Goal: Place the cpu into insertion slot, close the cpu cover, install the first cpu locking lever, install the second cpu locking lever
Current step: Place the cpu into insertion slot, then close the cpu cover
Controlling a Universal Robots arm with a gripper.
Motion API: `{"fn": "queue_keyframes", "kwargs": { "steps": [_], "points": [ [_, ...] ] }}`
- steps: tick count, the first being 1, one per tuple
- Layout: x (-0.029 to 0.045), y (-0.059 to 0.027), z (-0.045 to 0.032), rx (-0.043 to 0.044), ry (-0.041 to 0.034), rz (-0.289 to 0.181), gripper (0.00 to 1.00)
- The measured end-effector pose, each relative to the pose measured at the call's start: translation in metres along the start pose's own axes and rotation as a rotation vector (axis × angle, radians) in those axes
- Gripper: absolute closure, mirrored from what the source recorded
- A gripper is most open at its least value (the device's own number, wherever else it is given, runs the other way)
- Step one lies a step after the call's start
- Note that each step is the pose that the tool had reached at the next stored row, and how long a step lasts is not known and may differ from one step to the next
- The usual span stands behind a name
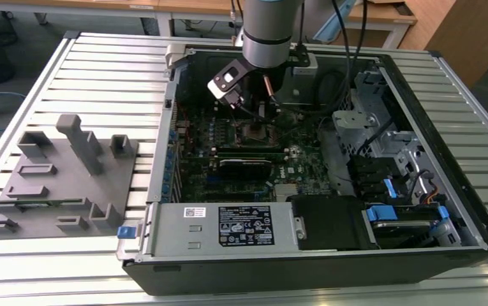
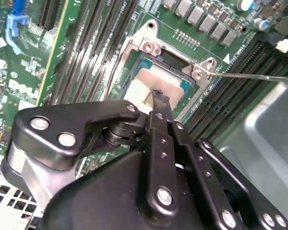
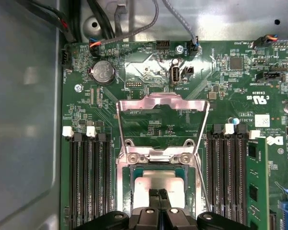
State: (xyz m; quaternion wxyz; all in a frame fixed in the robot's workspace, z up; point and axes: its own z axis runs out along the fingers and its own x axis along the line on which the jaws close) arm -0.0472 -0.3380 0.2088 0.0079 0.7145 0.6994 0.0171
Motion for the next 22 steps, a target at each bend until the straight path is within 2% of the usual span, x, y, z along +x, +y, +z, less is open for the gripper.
{"fn": "queue_keyframes", "kwargs": {
  "steps": [7,10,22],
  "points": [
    [0.0002,0.0006,-0.0164,0.0001,-0.0003,0.000,0.89],
    [0.0003,0.0007,-0.0213,0.0002,-0.0003,0.000,0.89],
    [0.0002,0.0008,-0.0218,0.0000,-0.0007,0.013,0.89]
  ]
}}
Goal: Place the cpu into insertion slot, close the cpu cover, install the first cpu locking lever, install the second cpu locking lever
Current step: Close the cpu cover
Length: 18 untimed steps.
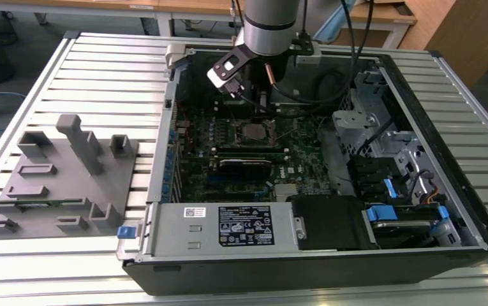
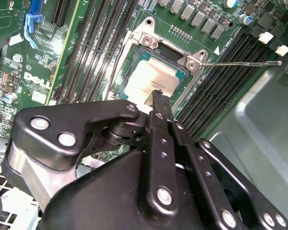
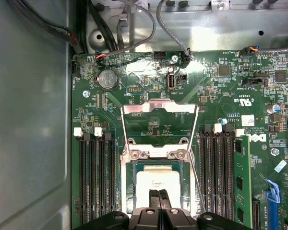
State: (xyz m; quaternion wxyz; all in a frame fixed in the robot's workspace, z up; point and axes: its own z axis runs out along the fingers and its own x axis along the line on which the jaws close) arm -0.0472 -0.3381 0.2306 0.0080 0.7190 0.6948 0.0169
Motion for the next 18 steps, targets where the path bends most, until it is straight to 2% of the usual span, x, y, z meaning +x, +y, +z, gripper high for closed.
{"fn": "queue_keyframes", "kwargs": {
  "steps": [18],
  "points": [
    [0.0001,0.0002,-0.0055,0.0000,-0.0001,0.000,0.89]
  ]
}}
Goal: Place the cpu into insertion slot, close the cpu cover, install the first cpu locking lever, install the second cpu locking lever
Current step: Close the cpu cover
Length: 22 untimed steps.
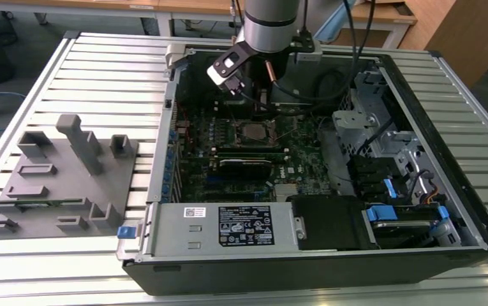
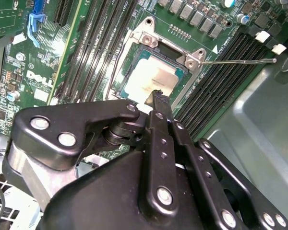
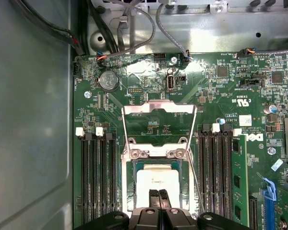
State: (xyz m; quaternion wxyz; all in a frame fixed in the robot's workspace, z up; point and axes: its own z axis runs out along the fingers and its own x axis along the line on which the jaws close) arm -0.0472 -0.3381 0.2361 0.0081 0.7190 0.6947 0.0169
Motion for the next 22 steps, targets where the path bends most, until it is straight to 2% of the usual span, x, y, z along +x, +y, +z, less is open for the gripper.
{"fn": "queue_keyframes", "kwargs": {
  "steps": [10,22],
  "points": [
    [0.0001,0.0002,-0.0066,0.0002,0.0000,0.000,0.89],
    [0.0002,0.0004,-0.0098,0.0001,0.0001,0.000,0.89]
  ]
}}
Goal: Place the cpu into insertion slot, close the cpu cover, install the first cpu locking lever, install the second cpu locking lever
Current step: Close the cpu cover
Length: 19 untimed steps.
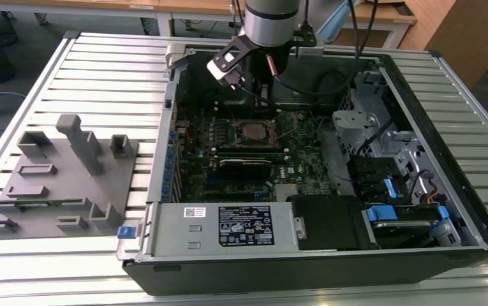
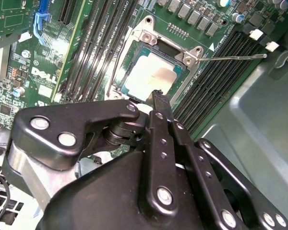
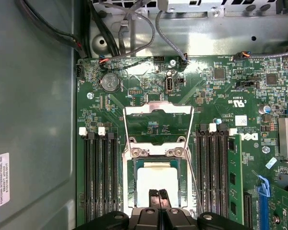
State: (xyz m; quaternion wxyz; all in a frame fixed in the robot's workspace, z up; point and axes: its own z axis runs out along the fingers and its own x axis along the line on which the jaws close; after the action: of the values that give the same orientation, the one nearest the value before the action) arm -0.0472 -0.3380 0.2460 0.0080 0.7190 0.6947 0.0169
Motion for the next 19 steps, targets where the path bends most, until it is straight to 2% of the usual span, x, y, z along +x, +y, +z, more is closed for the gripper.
{"fn": "queue_keyframes", "kwargs": {
  "steps": [13,19],
  "points": [
    [0.0002,0.0005,-0.0141,0.0001,-0.0001,0.000,0.89],
    [0.0002,0.0005,-0.0151,0.0000,0.0000,0.000,0.89]
  ]
}}
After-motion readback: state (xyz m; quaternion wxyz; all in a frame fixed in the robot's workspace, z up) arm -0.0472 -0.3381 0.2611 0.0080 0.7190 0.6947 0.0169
